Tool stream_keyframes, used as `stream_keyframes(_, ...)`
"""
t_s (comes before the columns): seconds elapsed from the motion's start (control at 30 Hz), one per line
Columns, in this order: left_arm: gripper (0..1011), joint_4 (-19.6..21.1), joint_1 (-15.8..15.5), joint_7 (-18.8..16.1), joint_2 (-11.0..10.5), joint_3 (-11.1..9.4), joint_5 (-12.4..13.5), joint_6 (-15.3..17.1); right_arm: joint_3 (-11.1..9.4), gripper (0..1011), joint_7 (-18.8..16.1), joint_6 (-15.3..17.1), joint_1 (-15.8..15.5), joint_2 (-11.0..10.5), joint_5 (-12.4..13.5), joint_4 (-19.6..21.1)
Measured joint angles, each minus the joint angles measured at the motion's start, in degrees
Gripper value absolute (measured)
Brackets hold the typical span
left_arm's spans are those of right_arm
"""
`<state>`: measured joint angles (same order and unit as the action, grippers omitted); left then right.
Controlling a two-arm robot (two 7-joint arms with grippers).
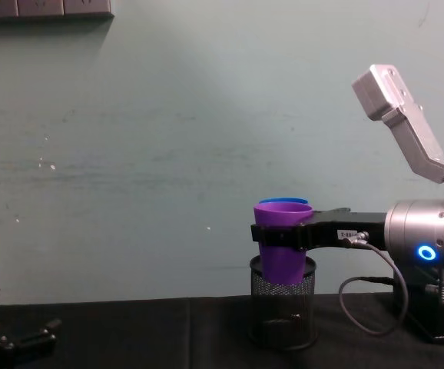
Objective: Pick up one cup with a gripper and tap it against the other cup.
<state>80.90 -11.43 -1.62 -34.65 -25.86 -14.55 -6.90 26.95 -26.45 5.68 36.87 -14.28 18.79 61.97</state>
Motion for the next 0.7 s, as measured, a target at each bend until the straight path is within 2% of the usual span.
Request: stream_keyframes(0.7, 1000, 0.0, 0.0, 0.0, 0.0, 0.0, 0.0, 0.0, -1.3, 723, 0.0, -1.6, 3.4, 2.8, -1.5, -5.9)
